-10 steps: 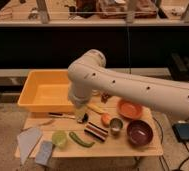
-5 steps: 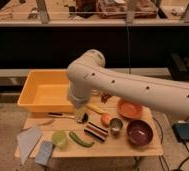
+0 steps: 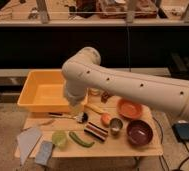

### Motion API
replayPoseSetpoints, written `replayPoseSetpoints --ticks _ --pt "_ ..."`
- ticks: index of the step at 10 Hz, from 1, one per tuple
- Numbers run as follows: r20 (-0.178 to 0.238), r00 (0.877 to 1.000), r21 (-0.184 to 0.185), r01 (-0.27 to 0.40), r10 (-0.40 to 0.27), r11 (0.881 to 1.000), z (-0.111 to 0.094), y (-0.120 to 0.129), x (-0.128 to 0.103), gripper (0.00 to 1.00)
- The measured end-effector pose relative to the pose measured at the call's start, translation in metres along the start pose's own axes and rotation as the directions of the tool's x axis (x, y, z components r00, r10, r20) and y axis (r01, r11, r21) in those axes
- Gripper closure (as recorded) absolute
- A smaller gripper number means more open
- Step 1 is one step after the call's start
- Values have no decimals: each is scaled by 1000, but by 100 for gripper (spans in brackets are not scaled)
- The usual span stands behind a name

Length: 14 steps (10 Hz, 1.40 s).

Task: Place fork in table surface

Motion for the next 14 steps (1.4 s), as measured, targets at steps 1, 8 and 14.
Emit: replayPoseSetpoints --ticks 1,8,14 --pt "-9 1000 13 20 -19 1000 8 -14 -20 35" --pt "-39 984 -28 174 -175 984 99 -66 -108 35" --pt "0 974 -117 225 -227 967 159 -45 -106 35"
